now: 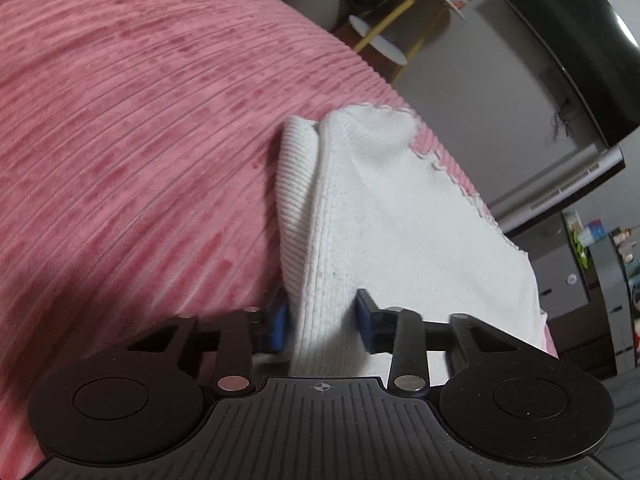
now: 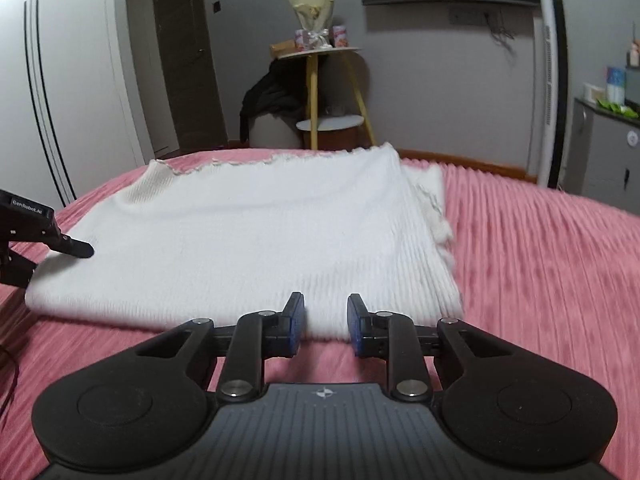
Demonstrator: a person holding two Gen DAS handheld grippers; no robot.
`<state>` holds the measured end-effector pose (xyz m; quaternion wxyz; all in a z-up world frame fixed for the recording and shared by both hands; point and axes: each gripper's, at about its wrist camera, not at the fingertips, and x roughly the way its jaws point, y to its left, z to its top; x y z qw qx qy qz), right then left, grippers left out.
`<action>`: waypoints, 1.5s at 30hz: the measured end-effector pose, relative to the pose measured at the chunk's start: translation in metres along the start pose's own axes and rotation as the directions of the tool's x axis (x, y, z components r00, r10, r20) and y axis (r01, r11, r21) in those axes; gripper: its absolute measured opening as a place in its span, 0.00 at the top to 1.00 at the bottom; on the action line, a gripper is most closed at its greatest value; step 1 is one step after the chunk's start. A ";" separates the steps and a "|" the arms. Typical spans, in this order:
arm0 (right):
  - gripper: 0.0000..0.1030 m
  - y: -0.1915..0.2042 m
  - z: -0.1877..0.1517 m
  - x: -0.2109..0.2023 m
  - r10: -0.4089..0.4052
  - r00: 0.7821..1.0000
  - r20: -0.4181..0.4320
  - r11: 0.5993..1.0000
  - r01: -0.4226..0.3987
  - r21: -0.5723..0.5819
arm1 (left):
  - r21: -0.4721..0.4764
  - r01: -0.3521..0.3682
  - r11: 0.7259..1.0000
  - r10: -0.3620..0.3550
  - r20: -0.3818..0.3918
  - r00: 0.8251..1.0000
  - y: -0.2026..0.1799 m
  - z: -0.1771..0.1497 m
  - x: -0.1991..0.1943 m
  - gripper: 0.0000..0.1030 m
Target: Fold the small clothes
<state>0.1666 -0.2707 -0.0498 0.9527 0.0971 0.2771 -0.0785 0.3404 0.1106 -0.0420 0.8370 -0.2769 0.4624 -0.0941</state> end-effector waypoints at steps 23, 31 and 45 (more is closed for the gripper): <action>0.78 -0.021 -0.001 -0.007 0.059 0.998 -0.005 0.993 -0.058 0.098 | 0.383 -0.084 0.920 -0.012 0.242 0.970 -0.137 -0.056 -0.038 0.15; 0.67 -0.016 0.046 0.015 0.210 0.977 -0.035 0.961 -0.200 0.189 | 0.299 -0.122 0.946 0.111 0.054 0.992 -0.102 -0.074 0.031 0.17; 0.33 0.002 0.102 0.150 0.493 0.835 -0.247 0.813 -0.340 0.472 | 0.138 -0.137 0.981 0.130 0.059 0.990 -0.062 -0.065 0.003 0.07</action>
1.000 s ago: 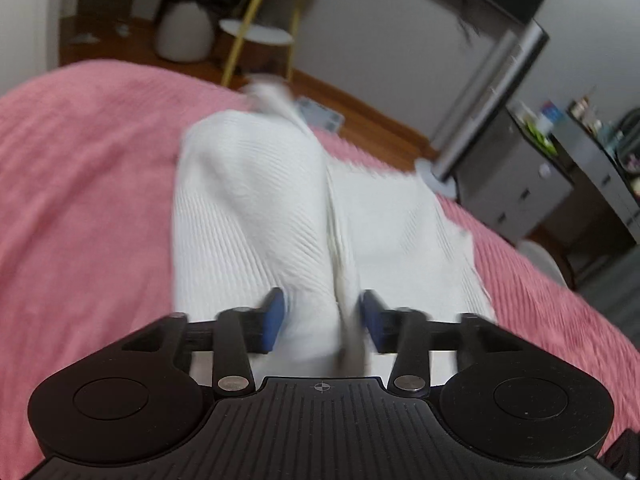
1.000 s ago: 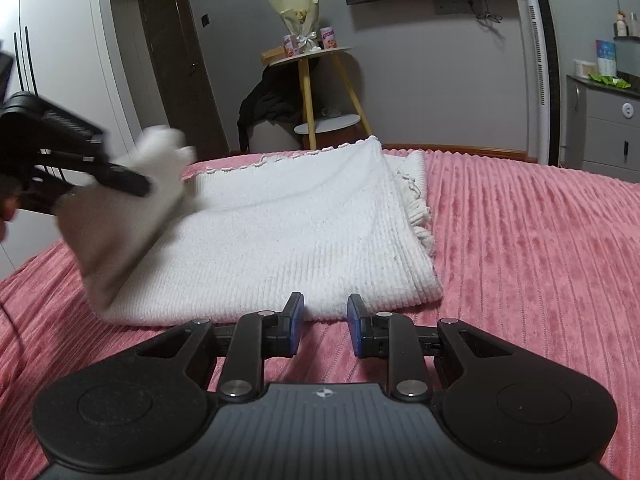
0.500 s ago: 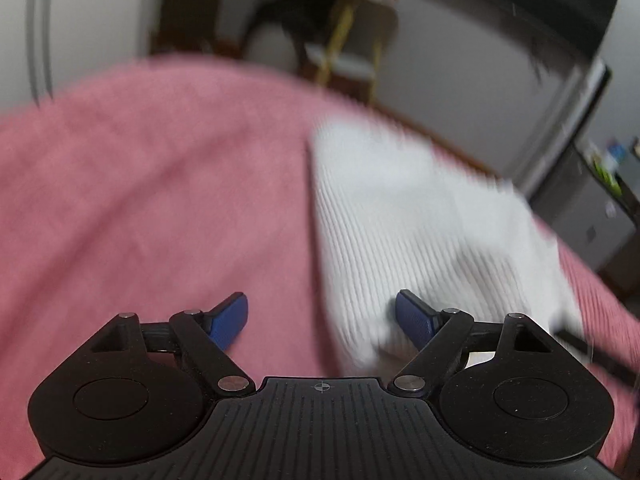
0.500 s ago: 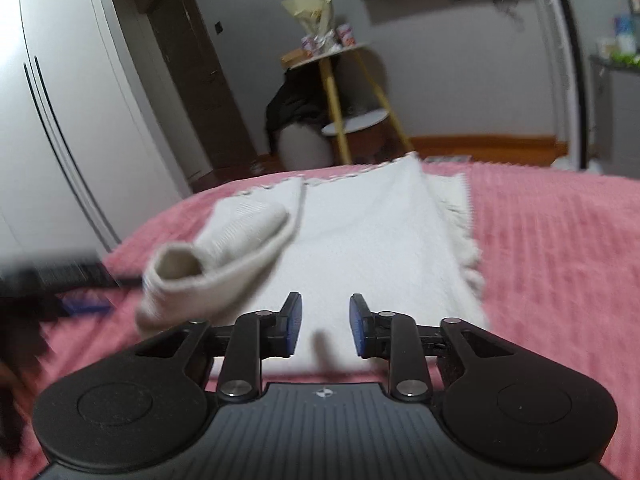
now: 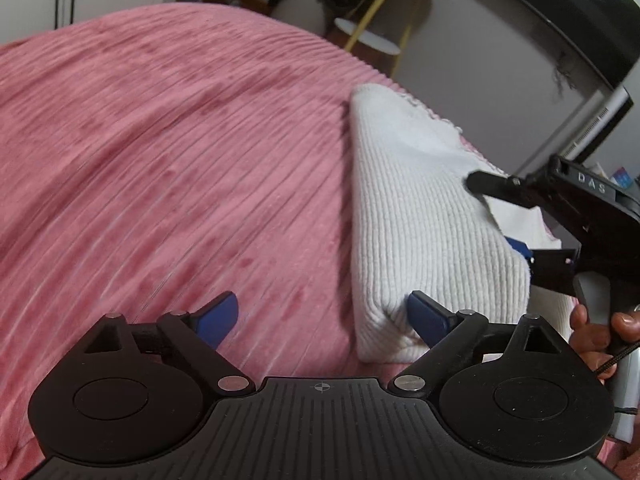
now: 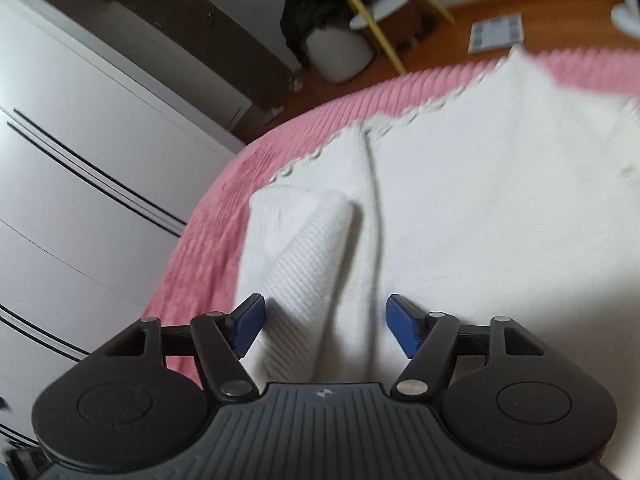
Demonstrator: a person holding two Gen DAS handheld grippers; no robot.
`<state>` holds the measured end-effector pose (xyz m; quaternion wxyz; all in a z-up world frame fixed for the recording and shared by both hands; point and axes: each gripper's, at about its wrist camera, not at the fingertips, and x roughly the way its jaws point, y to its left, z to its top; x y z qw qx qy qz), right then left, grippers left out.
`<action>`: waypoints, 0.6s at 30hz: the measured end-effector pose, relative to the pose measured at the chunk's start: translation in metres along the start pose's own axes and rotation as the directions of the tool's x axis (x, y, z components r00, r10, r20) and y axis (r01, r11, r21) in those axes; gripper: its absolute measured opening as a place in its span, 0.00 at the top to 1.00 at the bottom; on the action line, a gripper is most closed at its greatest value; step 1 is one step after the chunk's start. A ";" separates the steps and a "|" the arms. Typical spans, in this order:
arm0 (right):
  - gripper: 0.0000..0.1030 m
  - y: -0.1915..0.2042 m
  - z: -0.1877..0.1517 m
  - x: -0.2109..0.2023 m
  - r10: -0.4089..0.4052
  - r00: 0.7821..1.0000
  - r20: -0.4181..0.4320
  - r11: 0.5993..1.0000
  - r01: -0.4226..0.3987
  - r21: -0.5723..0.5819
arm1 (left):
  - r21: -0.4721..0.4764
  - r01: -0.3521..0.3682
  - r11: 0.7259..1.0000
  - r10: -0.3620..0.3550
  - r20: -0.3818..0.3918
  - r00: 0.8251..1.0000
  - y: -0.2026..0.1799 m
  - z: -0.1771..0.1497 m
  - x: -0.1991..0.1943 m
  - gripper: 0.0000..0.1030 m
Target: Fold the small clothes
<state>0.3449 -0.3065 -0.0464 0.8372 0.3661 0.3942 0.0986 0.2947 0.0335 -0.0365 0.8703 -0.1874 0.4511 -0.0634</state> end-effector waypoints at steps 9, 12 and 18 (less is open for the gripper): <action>0.84 0.037 -0.009 -0.009 -0.148 0.985 0.091 0.939 0.169 -0.301 | 0.007 0.012 1.000 -0.012 0.006 1.000 -0.010 -0.007 -0.003 0.06; 0.85 0.052 -0.020 -0.023 -0.198 0.965 0.173 0.869 0.255 -0.425 | 0.022 0.029 0.999 -0.029 -0.001 1.000 -0.014 -0.011 -0.001 0.06; 0.85 0.056 -0.024 -0.043 -0.220 0.943 0.250 0.812 0.319 -0.488 | 0.045 0.045 0.998 -0.045 -0.013 0.999 -0.023 -0.015 -0.001 0.06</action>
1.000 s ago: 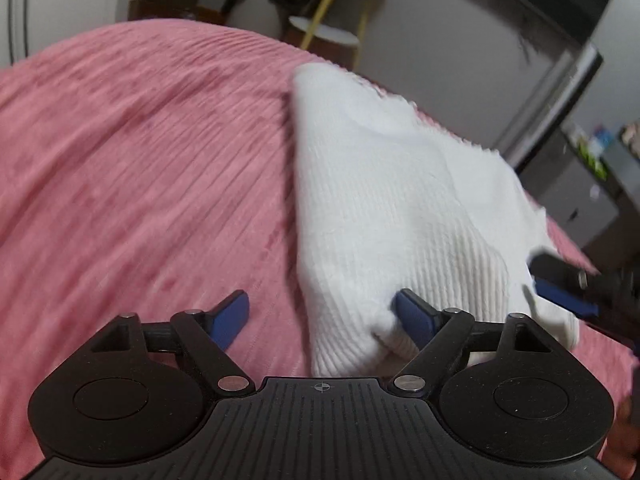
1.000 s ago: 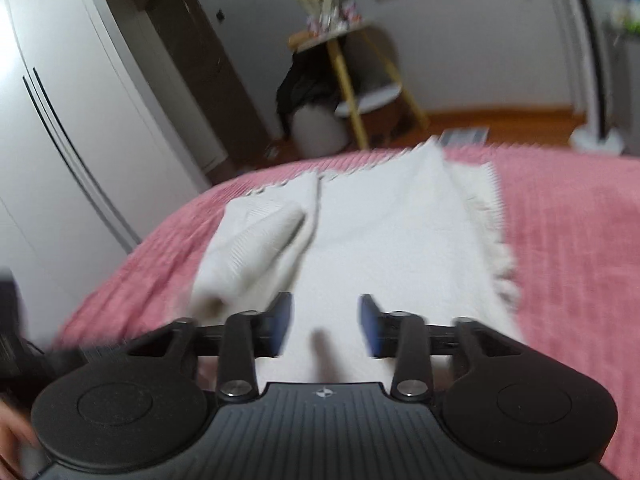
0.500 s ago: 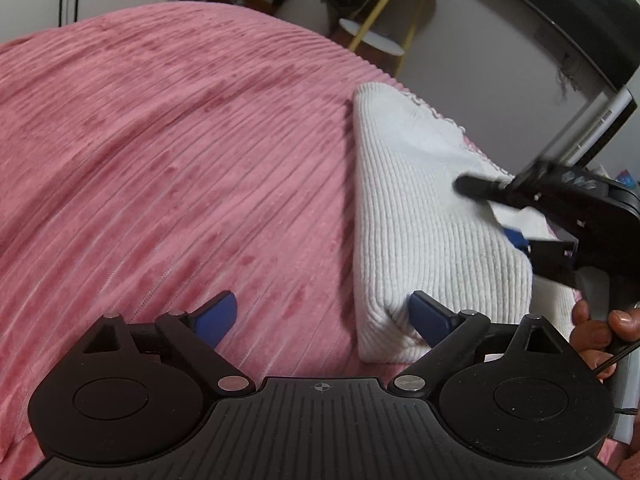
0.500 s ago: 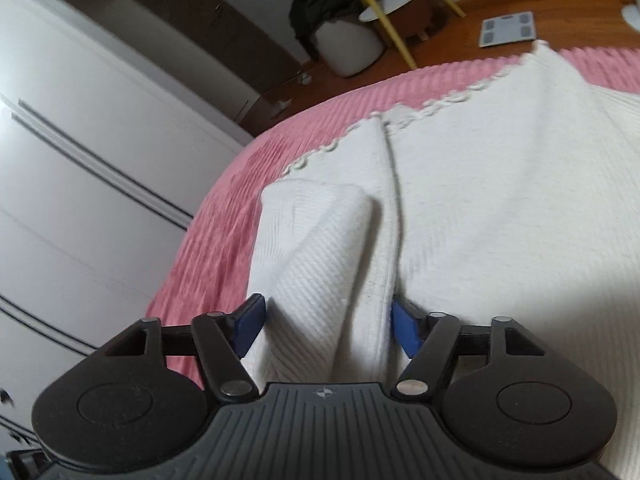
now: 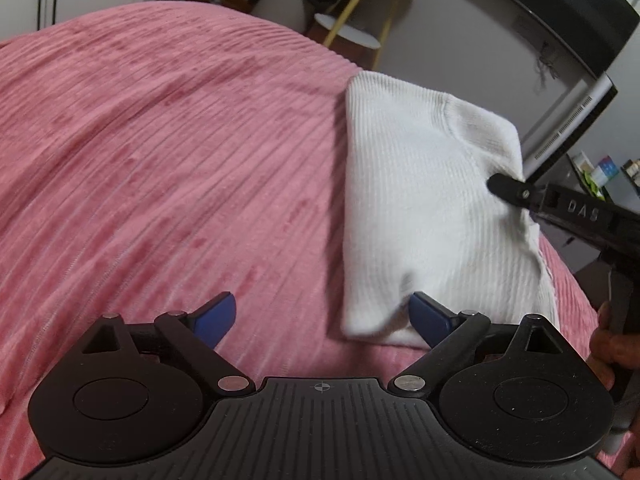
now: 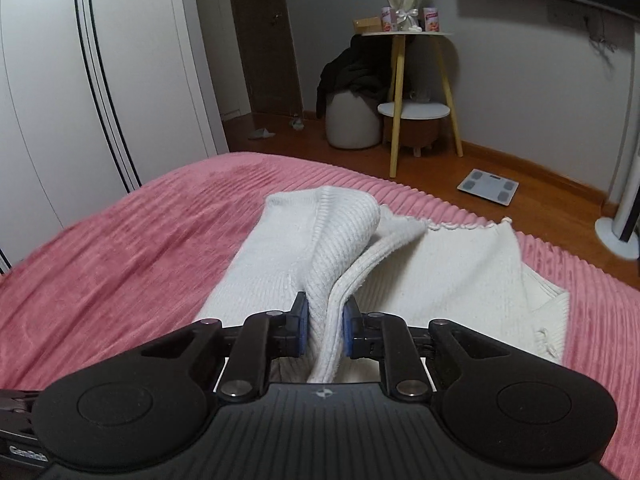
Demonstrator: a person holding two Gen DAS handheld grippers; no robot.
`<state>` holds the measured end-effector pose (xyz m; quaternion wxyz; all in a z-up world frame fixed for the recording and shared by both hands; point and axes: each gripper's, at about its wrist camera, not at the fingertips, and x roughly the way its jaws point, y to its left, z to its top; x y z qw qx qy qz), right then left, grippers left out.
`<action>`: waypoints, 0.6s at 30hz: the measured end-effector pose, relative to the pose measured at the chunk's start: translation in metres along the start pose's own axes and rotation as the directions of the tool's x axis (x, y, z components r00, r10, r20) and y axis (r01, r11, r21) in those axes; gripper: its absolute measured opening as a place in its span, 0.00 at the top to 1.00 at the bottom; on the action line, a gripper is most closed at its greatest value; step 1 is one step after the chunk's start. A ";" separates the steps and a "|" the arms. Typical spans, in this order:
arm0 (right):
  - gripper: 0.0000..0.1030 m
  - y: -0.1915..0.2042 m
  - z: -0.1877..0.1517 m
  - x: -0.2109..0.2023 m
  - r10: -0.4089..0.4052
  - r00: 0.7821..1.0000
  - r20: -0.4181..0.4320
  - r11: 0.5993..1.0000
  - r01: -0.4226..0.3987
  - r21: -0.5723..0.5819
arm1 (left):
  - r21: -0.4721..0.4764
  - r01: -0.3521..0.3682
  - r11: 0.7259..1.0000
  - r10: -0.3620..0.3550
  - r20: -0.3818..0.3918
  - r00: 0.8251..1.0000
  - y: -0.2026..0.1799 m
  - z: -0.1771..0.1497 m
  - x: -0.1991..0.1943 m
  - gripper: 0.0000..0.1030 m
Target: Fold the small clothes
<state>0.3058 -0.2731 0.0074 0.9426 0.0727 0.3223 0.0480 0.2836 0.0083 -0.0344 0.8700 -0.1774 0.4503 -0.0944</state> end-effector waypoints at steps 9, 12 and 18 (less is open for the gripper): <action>0.85 -0.021 0.006 -0.006 -0.182 0.980 0.075 0.974 0.190 -0.127 | 0.060 -0.015 0.998 0.016 -0.018 1.000 -0.010 -0.007 0.009 0.06; 0.81 -0.042 -0.005 0.003 -0.242 0.970 0.016 0.964 0.242 -0.114 | 0.065 -0.017 0.998 0.018 -0.015 1.000 -0.011 -0.008 0.011 0.06; 0.48 -0.101 -0.019 -0.016 0.017 1.000 -0.022 0.941 -0.009 0.338 | 0.093 -0.012 0.996 0.013 -0.004 1.000 -0.016 -0.010 0.012 0.06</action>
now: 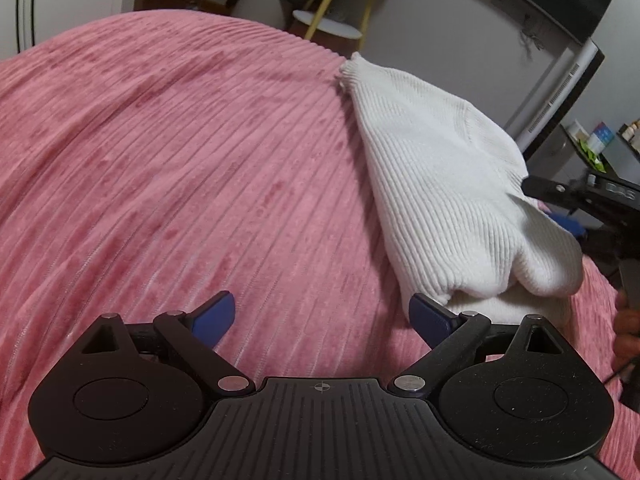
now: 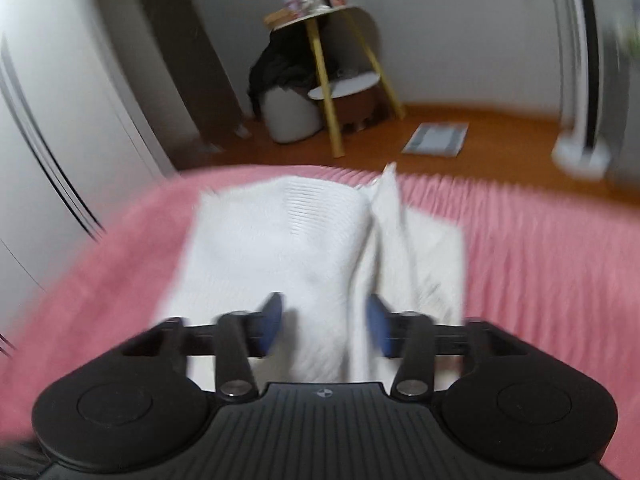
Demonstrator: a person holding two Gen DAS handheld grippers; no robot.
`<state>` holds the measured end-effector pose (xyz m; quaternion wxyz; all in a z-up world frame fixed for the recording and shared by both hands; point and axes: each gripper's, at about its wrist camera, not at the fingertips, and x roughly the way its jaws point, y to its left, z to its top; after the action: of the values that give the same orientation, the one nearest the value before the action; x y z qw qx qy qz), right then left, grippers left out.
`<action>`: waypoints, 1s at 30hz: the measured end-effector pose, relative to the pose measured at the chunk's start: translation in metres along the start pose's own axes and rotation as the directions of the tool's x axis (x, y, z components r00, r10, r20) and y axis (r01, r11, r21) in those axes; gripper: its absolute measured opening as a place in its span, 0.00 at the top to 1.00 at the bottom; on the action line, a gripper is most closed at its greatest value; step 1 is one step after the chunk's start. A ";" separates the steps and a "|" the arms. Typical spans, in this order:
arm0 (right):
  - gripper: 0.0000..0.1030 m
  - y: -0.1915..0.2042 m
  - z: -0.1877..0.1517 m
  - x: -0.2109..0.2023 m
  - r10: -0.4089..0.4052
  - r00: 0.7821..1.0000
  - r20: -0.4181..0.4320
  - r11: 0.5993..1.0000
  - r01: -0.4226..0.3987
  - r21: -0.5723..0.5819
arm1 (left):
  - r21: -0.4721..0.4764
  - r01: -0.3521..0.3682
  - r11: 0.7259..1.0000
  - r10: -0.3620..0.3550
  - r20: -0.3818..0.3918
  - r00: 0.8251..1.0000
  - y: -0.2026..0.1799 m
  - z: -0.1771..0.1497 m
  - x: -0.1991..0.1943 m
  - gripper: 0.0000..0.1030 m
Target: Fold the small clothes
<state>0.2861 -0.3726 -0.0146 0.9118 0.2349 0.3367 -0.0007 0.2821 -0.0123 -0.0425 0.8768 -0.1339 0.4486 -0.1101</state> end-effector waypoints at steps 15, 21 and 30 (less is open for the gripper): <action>0.83 0.030 -0.023 -0.028 -0.094 0.986 0.140 0.981 0.116 -0.158 | 0.069 0.017 0.997 -0.018 0.015 1.000 -0.022 -0.011 0.003 0.05; 0.82 0.024 -0.055 -0.010 -0.248 0.959 0.141 0.928 0.277 -0.250 | 0.083 0.016 0.996 -0.018 0.024 1.000 -0.023 -0.014 0.005 0.03; 0.53 0.020 -0.052 -0.038 -0.256 0.954 0.157 0.938 0.285 -0.199 | 0.052 0.024 0.998 -0.026 0.031 0.999 -0.026 -0.017 -0.002 0.03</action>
<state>0.2283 -0.3380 -0.0174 0.9431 0.0837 0.3043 -0.1043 0.2647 -0.0385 -0.0416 0.8855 -0.1187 0.4299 -0.1305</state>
